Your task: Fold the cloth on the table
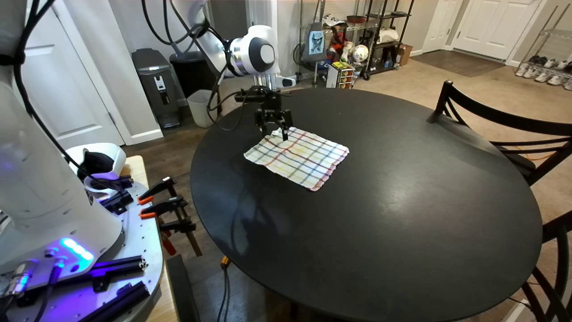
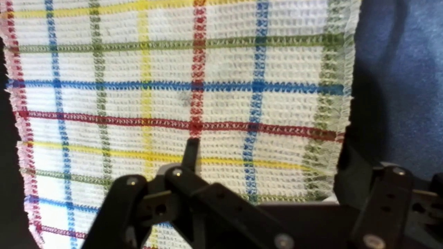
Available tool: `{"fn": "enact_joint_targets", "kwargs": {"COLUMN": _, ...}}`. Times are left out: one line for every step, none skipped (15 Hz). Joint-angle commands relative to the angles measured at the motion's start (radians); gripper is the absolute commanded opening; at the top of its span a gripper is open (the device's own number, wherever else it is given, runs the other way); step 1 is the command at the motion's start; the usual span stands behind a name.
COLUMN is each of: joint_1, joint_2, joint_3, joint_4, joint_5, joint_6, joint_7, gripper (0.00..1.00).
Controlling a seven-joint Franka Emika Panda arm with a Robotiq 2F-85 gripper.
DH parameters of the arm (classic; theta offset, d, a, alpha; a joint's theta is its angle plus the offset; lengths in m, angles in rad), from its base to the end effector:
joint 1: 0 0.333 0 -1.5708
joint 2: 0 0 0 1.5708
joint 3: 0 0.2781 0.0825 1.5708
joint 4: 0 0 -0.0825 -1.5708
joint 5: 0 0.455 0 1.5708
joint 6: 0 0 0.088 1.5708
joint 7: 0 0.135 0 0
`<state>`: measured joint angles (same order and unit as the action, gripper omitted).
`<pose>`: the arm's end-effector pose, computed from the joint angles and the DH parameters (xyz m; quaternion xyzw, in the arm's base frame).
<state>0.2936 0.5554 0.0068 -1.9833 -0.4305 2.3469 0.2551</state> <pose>0.5830 0.1658 0.0502 0.9688 0.1852 -0.0526 0.1560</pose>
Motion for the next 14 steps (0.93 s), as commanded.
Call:
{"fn": "enact_joint_targets", "kwargs": {"joint_1": 0.015, "joint_2": -0.043, "joint_3": -0.026, "joint_4": -0.057, "joint_5": -0.06, "joint_6": 0.053, "joint_7": 0.018, "gripper": 1.0}}
{"fn": "enact_joint_targets", "kwargs": {"joint_1": 0.019, "joint_2": -0.044, "joint_3": -0.033, "joint_4": -0.06, "joint_5": -0.076, "joint_6": 0.063, "joint_7": 0.026, "gripper": 1.0}}
{"fn": "enact_joint_targets", "kwargs": {"joint_1": 0.023, "joint_2": -0.045, "joint_3": -0.038, "joint_4": -0.062, "joint_5": -0.09, "joint_6": 0.072, "joint_7": 0.032, "gripper": 1.0}}
{"fn": "enact_joint_targets", "kwargs": {"joint_1": 0.025, "joint_2": -0.046, "joint_3": -0.043, "joint_4": -0.066, "joint_5": -0.101, "joint_6": 0.081, "joint_7": 0.036, "gripper": 1.0}}
{"fn": "enact_joint_targets", "kwargs": {"joint_1": 0.028, "joint_2": -0.048, "joint_3": -0.047, "joint_4": -0.068, "joint_5": -0.107, "joint_6": 0.088, "joint_7": 0.038, "gripper": 1.0}}
{"fn": "enact_joint_targets", "kwargs": {"joint_1": 0.029, "joint_2": -0.049, "joint_3": -0.05, "joint_4": -0.07, "joint_5": -0.113, "joint_6": 0.092, "joint_7": 0.039, "gripper": 1.0}}
{"fn": "enact_joint_targets", "kwargs": {"joint_1": 0.029, "joint_2": -0.049, "joint_3": -0.052, "joint_4": -0.071, "joint_5": -0.116, "joint_6": 0.095, "joint_7": 0.039, "gripper": 1.0}}
{"fn": "enact_joint_targets", "kwargs": {"joint_1": 0.03, "joint_2": -0.051, "joint_3": -0.054, "joint_4": -0.074, "joint_5": -0.121, "joint_6": 0.098, "joint_7": 0.04, "gripper": 1.0}}
{"fn": "enact_joint_targets", "kwargs": {"joint_1": 0.029, "joint_2": -0.052, "joint_3": -0.054, "joint_4": -0.075, "joint_5": -0.123, "joint_6": 0.099, "joint_7": 0.038, "gripper": 0.9}}
{"fn": "enact_joint_targets", "kwargs": {"joint_1": 0.027, "joint_2": -0.053, "joint_3": -0.053, "joint_4": -0.076, "joint_5": -0.12, "joint_6": 0.1, "joint_7": 0.033, "gripper": 0.74}}
{"fn": "enact_joint_targets", "kwargs": {"joint_1": 0.029, "joint_2": -0.056, "joint_3": -0.054, "joint_4": -0.084, "joint_5": -0.121, "joint_6": 0.104, "joint_7": 0.038, "gripper": 0.67}}
{"fn": "enact_joint_targets", "kwargs": {"joint_1": 0.028, "joint_2": -0.055, "joint_3": -0.052, "joint_4": -0.084, "joint_5": -0.115, "joint_6": 0.101, "joint_7": 0.036, "gripper": 0.6}}
{"fn": "enact_joint_targets", "kwargs": {"joint_1": 0.026, "joint_2": -0.054, "joint_3": -0.051, "joint_4": -0.084, "joint_5": -0.112, "joint_6": 0.1, "joint_7": 0.034, "gripper": 0.53}}
{"fn": "enact_joint_targets", "kwargs": {"joint_1": 0.025, "joint_2": -0.053, "joint_3": -0.051, "joint_4": -0.084, "joint_5": -0.108, "joint_6": 0.097, "joint_7": 0.036, "gripper": 0.47}}
